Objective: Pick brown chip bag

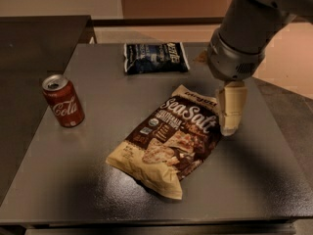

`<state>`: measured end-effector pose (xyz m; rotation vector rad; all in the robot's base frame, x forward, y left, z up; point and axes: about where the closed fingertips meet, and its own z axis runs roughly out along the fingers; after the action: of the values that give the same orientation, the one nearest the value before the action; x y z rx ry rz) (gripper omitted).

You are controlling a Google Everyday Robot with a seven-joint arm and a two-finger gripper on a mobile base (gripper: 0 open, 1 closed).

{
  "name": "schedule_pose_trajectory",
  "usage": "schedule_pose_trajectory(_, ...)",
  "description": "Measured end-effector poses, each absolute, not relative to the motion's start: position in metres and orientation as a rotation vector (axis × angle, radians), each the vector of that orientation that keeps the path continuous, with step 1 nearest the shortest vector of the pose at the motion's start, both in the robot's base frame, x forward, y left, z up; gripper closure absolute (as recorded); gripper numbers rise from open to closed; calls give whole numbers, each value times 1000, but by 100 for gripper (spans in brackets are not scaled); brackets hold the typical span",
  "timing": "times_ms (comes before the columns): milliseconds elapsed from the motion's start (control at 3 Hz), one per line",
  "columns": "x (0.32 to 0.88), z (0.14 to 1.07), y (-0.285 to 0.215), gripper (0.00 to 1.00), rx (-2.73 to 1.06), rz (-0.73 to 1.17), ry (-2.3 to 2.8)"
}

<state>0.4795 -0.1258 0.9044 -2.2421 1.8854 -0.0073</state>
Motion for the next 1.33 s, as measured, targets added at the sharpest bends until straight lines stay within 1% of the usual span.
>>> schedule_pose_trajectory(667,485,864,-119,0,-2369,30,1859)
schedule_pose_trajectory(1333,486,835,-117,0,-2404,67,1874)
